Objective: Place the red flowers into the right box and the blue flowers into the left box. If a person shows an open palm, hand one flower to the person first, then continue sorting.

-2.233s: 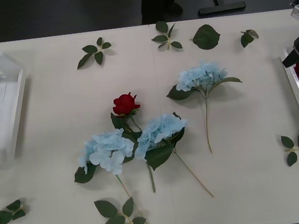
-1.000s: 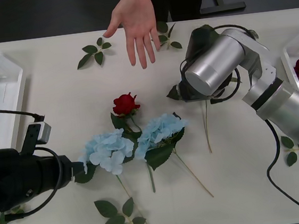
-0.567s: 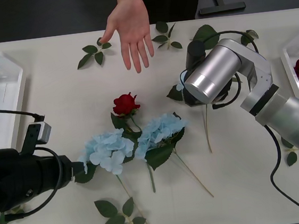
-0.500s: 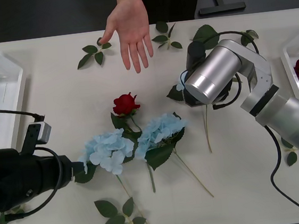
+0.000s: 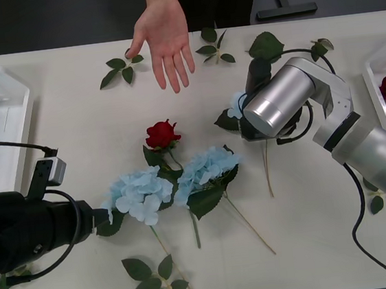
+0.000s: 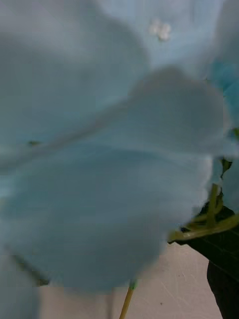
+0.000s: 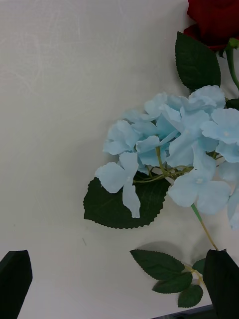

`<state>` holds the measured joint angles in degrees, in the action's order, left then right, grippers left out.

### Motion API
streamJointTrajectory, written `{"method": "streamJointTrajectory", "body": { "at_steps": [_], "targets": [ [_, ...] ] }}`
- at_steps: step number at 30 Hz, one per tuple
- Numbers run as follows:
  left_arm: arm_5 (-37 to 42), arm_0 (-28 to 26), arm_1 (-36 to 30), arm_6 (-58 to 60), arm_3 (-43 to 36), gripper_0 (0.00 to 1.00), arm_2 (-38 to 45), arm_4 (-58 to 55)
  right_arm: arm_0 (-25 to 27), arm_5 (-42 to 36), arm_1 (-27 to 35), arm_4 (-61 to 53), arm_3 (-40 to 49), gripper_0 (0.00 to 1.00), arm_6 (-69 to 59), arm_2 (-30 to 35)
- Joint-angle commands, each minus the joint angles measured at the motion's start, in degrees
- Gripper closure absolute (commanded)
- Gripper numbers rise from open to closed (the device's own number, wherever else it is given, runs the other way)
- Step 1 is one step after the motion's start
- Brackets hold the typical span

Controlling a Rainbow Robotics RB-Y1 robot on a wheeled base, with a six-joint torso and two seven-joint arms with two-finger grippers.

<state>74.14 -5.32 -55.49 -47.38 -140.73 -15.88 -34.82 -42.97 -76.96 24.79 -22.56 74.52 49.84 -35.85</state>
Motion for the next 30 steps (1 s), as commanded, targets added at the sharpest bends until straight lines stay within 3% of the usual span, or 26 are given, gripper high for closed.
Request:
{"method": "streamJointTrajectory", "body": {
  "at_steps": [1, 3, 6, 9, 14, 25, 30],
  "targets": [
    [-0.7, -0.1, 0.8, -2.3, -2.0, 0.00, 0.7, 0.4, 0.3, 1.8, -0.1, -1.3, -1.2, 0.00, 2.0, -0.3],
    [-0.7, -0.1, 0.8, -2.3, -2.0, 0.00, 0.7, 0.4, 0.3, 1.7, -0.1, -1.5, -1.2, 0.00, 1.9, -0.3],
    [-0.7, -0.1, 0.8, -2.3, -2.0, 0.00, 0.7, 0.4, 0.3, 1.7, -0.1, -1.9, -1.2, 0.31, 1.9, -0.2],
    [-0.7, -0.1, 0.8, -2.3, -2.0, 0.00, 0.7, 0.4, 0.3, 1.5, -0.2, -2.0, -1.2, 0.71, 1.7, -0.1],
    [-0.7, -0.1, 0.8, -2.3, -2.0, 0.00, 0.7, 0.4, 0.4, 1.5, -0.1, -2.1, -1.3, 1.00, 1.1, -0.1],
    [-0.7, -0.1, 0.8, -2.3, -2.0, 0.00, 0.7, 0.4, 0.3, 1.4, -0.1, -2.3, -1.8, 1.00, 1.4, 1.6],
    [-0.7, -0.1, 0.8, -2.3, -2.0, 0.00, 0.7, 0.4, 0.3, 1.4, 1.1, -2.8, -1.8, 1.00, 6.1, 9.4]
  ]
}}
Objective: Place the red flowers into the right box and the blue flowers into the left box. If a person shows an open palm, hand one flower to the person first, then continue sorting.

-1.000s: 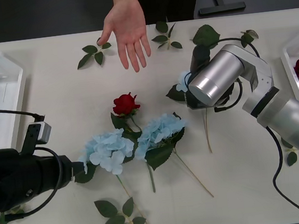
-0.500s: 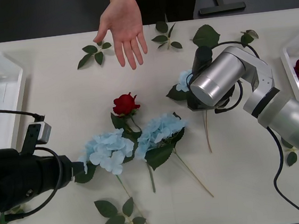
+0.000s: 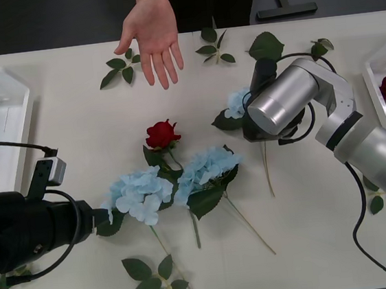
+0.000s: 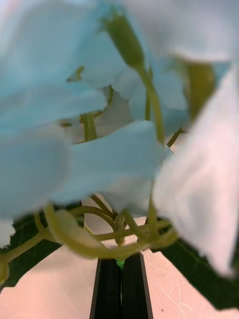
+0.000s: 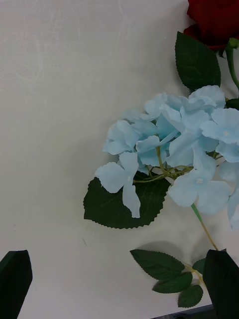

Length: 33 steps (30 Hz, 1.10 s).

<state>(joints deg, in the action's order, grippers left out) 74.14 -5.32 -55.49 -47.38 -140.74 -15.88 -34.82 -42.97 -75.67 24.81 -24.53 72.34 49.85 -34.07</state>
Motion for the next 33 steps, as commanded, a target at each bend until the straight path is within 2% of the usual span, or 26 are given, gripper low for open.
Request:
{"method": "streamJointTrajectory", "body": {
  "at_steps": [1, 6, 7, 10, 12, 16, 20, 23, 33],
  "targets": [
    [-0.7, -0.1, 0.8, -2.3, -2.0, 0.00, 0.7, 0.4, 0.3, 0.1, 1.3, -1.0, 0.3, 1.00, 7.4, 9.4],
    [-0.7, -0.1, 0.8, -2.3, -2.0, 0.00, 0.7, 0.4, 0.3, 1.9, 3.2, -5.1, 0.3, 1.00, 21.8, 24.8],
    [-0.7, -0.1, 0.8, -2.3, -2.0, 0.00, 0.7, 0.4, 0.0, 3.3, 3.2, -6.8, 0.3, 1.00, 27.0, 29.6],
    [-0.7, -0.1, 0.8, -2.3, -2.0, 0.00, 0.7, 0.4, -0.6, 7.1, 3.6, -9.7, 0.4, 1.00, 36.1, 34.9],
    [-0.7, -0.1, 0.8, -2.3, -2.0, 0.00, 0.7, 0.4, -1.2, 13.4, 3.7, -13.4, 0.5, 1.00, 45.5, 37.7],
    [-0.7, -0.1, 0.8, -2.3, -2.0, 0.00, 0.7, 0.4, -3.2, 24.3, 4.0, -25.7, 0.5, 1.00, 54.1, 37.1],
    [-0.7, -0.1, 0.8, -2.3, -2.0, 0.00, 0.7, 0.4, -5.5, 33.4, 3.8, -38.6, 0.6, 1.00, 61.2, 34.0],
    [-0.7, -0.1, 0.8, -2.3, -2.0, 0.00, 0.7, 0.4, -8.1, 40.8, 3.7, -46.8, 0.5, 1.00, 71.1, 30.8],
    [-0.7, -0.1, 0.8, -2.3, -2.0, 0.00, 0.7, 0.4, -16.6, 50.9, 0.1, -59.7, 0.5, 1.00, 86.9, 29.0]
  ]
}}
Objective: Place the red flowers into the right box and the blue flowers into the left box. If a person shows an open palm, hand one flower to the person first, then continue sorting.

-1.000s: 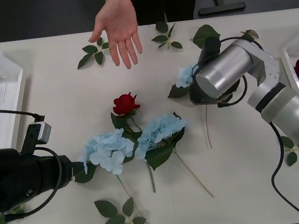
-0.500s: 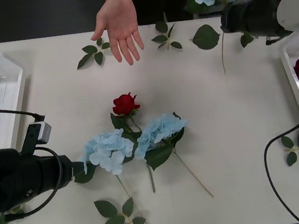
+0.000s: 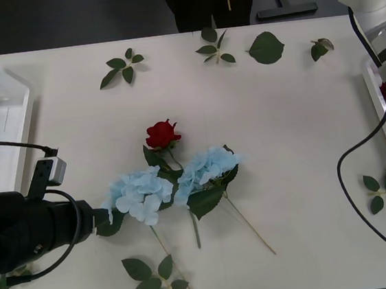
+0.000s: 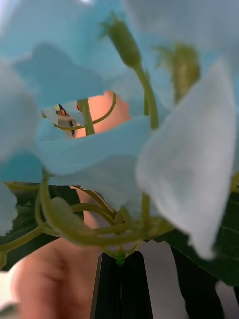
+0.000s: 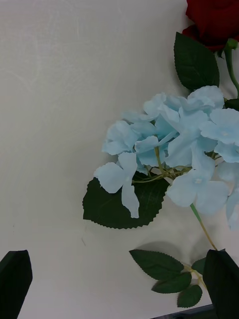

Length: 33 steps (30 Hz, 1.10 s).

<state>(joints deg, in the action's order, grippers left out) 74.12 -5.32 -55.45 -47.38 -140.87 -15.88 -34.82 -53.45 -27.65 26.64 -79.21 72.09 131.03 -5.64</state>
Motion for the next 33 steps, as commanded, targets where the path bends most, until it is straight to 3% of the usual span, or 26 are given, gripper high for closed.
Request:
{"method": "streamJointTrajectory", "body": {
  "at_steps": [1, 14, 15, 18, 22, 27, 33],
  "targets": [
    [-0.6, -0.1, 0.8, -2.3, -1.9, 0.00, 0.7, 0.4, -6.7, 3.6, -2.0, -6.9, 0.9, 1.00, 6.8, 0.5],
    [-0.6, -0.1, 0.8, -2.3, -1.9, 0.00, 0.7, 0.4, -8.4, 4.0, -2.6, -23.0, 1.2, 0.98, 18.1, 0.2],
    [-0.6, -0.1, 0.8, -2.3, -1.9, 0.00, 0.7, 0.4, -8.4, 4.0, -2.6, -23.1, 1.2, 0.81, 18.1, 0.2],
    [-0.6, -0.1, 0.8, -2.3, -1.9, 0.00, 0.7, 0.4, -8.5, 4.0, -2.6, -23.5, 1.2, 0.48, 17.9, 0.2],
    [-0.6, -0.1, 0.8, -2.3, -1.9, 0.00, 0.7, 0.4, -8.5, 3.9, -2.6, -24.4, 1.2, 0.26, 18.1, 0.1],
    [-0.6, -0.1, 0.8, -2.3, -1.9, 0.00, 0.7, 0.4, -8.4, 3.9, -2.6, -26.3, 1.2, 0.13, 18.5, 0.1],
    [-0.6, -0.1, 0.8, -2.3, -1.9, 0.00, 0.7, 0.4, -8.4, 2.8, -2.2, -28.5, 1.2, 0.11, 18.6, 0.0]
  ]
}}
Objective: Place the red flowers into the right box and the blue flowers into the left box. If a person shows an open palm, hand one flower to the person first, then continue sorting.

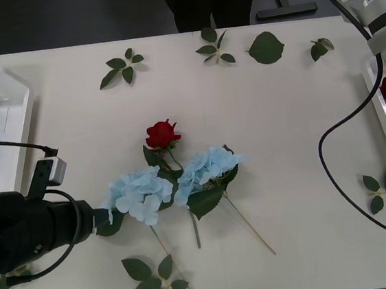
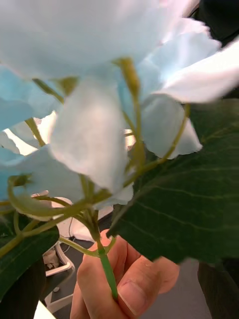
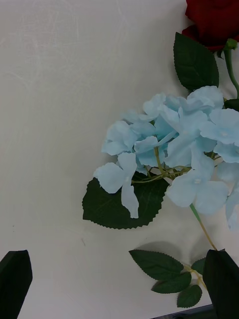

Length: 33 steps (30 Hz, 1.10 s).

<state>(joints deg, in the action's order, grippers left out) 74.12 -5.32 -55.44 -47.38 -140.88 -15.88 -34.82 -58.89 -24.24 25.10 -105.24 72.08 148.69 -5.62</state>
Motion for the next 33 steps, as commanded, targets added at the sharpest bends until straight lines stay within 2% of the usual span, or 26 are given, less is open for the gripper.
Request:
{"method": "streamJointTrajectory", "body": {
  "at_steps": [1, 5, 13, 16, 19, 22, 30, 33],
  "targets": [
    [-0.6, -0.1, 0.8, -2.3, -1.9, 0.00, 0.7, 0.4, -2.9, -1.6, -0.1, -2.9, 1.2, 0.11, 0.8, 0.0],
    [-0.6, -0.1, 0.8, -2.3, -1.9, 0.00, 0.7, 0.4, -2.2, -9.2, 3.2, -3.0, 0.6, 0.11, -2.2, -0.5],
    [-0.6, -0.1, 0.8, -2.3, -1.9, 0.00, 0.7, 0.4, 1.9, -22.0, 5.0, 1.1, 0.6, 0.11, -10.9, -1.1],
    [-0.6, -0.1, 0.8, -2.3, -1.9, 0.00, 0.7, 0.4, 4.1, -25.0, 6.5, 2.5, 1.3, 0.11, -14.0, -4.1],
    [-0.6, -0.1, 0.8, -2.3, -1.9, 0.00, 0.7, 0.4, 6.1, -24.7, 8.5, 2.9, 2.7, 0.11, -18.4, -8.7],
    [-0.6, -0.1, 0.8, -2.3, -1.9, 0.00, 0.7, 0.4, 8.6, -24.2, 10.6, 7.4, 5.0, 0.11, -26.2, -13.7],
    [-0.6, -0.1, 0.8, -2.3, -1.9, 0.00, 0.7, 0.4, 14.9, -25.3, 14.1, 26.6, 15.4, 0.11, -45.0, -21.3],
    [-0.3, -1.2, 1.1, -2.1, -1.9, 0.00, -0.4, 0.2, 16.8, -30.2, 14.9, 35.0, 20.3, 0.11, -51.0, -22.5]
  ]
}}
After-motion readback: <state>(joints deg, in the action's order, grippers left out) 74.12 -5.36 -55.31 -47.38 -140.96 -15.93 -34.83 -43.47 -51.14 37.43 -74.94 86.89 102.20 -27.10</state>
